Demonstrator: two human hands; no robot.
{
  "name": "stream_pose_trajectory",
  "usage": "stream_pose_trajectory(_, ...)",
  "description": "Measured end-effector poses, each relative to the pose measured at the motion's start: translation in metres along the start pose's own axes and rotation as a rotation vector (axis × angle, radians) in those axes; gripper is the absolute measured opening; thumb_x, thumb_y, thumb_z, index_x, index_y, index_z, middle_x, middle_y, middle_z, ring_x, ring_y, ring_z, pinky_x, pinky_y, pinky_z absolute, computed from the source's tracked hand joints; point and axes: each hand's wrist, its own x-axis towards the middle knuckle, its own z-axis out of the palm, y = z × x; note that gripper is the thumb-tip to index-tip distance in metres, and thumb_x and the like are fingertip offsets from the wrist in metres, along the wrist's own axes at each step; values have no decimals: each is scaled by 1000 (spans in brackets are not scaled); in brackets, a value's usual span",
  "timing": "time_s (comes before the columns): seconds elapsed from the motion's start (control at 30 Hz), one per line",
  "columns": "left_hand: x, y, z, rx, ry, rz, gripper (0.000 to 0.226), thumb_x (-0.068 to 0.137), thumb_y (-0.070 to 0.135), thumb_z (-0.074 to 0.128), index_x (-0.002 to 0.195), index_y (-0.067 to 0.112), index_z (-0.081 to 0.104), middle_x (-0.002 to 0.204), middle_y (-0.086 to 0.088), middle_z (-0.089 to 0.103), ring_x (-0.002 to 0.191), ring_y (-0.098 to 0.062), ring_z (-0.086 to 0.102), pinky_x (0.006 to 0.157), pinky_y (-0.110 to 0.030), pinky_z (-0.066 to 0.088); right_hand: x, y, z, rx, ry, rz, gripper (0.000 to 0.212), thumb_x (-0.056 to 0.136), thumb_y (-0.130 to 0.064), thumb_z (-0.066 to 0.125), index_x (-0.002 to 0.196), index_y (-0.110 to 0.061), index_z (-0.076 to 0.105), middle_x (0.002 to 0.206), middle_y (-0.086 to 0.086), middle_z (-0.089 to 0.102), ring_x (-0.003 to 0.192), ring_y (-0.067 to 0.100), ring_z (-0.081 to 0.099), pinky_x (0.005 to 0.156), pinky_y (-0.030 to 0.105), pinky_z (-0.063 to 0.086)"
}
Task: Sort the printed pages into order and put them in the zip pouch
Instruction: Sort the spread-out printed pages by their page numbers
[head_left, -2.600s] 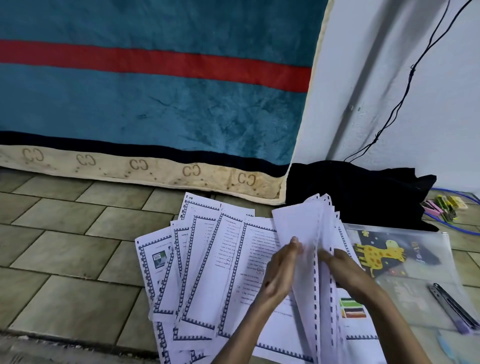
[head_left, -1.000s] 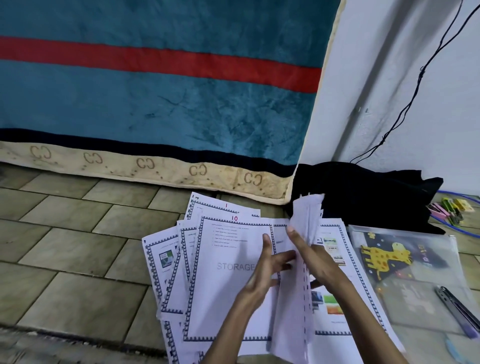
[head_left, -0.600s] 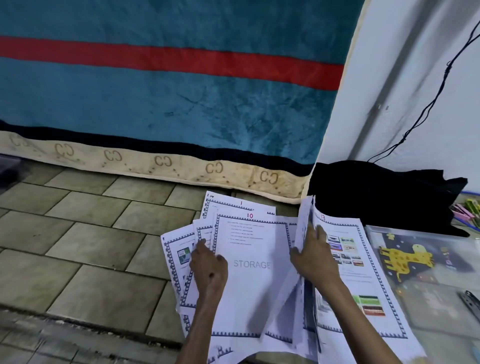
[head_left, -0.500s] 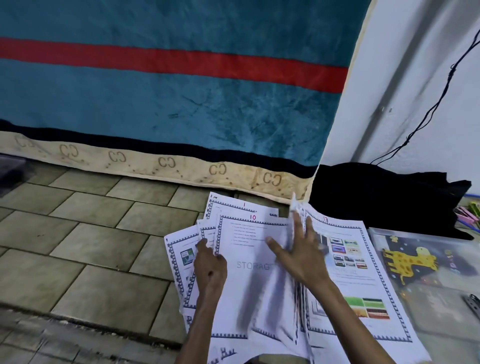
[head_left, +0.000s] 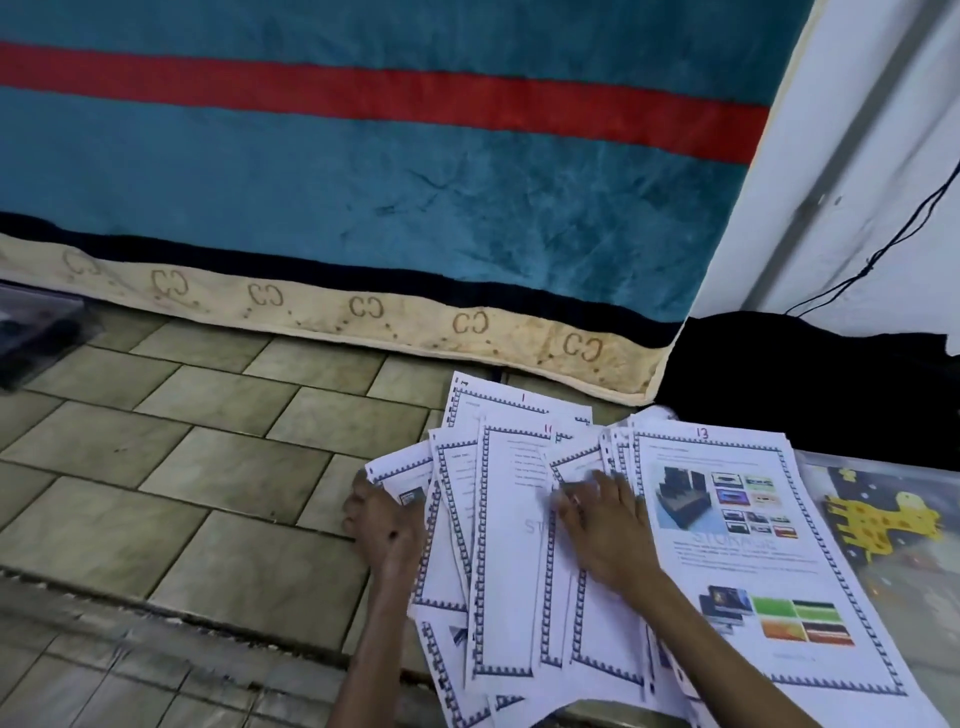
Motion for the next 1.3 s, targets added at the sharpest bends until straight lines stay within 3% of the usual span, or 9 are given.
stream_pose_trajectory(0.17,7,-5,1,-99,107,29,67,84,10,63,141,4,28,131,-22,51,120,-36,48,94,-43,42,96,-39,-29,108,188,-124,33,93,-5,43,120,-11,60,127,11,59,122,31,42,93,34,38)
stream_pose_trajectory(0.27,-22,-2,12,31,223,232,53,92,23,52,139,7,33,143,-18,38,131,-34,33,105,-44,29,145,-53,-34,42,22,-114,40,93,-8,39,132,-17,47,129,15,55,126,31,37,98,37,34)
stream_pose_trajectory(0.47,-86,-31,63,528,-58,754,60,91,57,30,136,20,46,147,-15,39,138,-33,34,114,-48,20,176,-48,-32,15,-169,-179,36,94,-31,52,119,-7,59,125,15,58,121,32,49,99,36,39)
stream_pose_trajectory(0.6,-85,-38,70,616,-22,789,63,87,61,35,134,21,50,146,-16,39,137,-34,35,111,-49,14,165,-51,-44,271,-38,-277,20,86,-15,66,98,1,69,97,17,70,88,19,59,65,22,33)
stream_pose_trajectory(0.8,-81,-36,68,670,-70,793,64,85,65,32,136,28,46,150,-13,33,141,-31,27,111,-49,4,147,-74,-89,502,226,-489,15,87,-19,63,92,-7,70,93,6,71,88,9,63,83,26,47)
stream_pose_trajectory(0.93,-75,-34,66,658,-107,781,70,83,68,29,140,29,39,155,-11,22,145,-29,14,116,-48,-4,121,-91,-137,648,408,-642,14,86,-12,61,93,-2,69,84,-5,64,76,-18,56,76,4,43)
stream_pose_trajectory(1.07,-63,-29,57,656,-233,771,86,72,76,8,147,35,15,159,-4,-6,146,-21,-13,110,-42,-18,86,-85,-186,675,671,-768,15,87,-9,58,93,0,68,82,-18,57,78,-2,56,78,25,50)
stream_pose_trajectory(1.13,-61,-19,50,487,-192,771,87,73,73,13,146,28,22,159,-3,4,147,-21,-4,114,-40,-12,69,-71,-210,654,784,-793,16,87,-7,55,95,1,67,84,-19,55,82,5,57,79,29,50)
stream_pose_trajectory(1.3,-45,46,1,-688,206,392,45,87,34,39,124,13,54,127,-7,55,118,-24,50,97,-33,37,41,-15,-265,655,777,-670,26,85,7,49,100,-6,65,83,-10,58,78,-10,55,78,13,48)
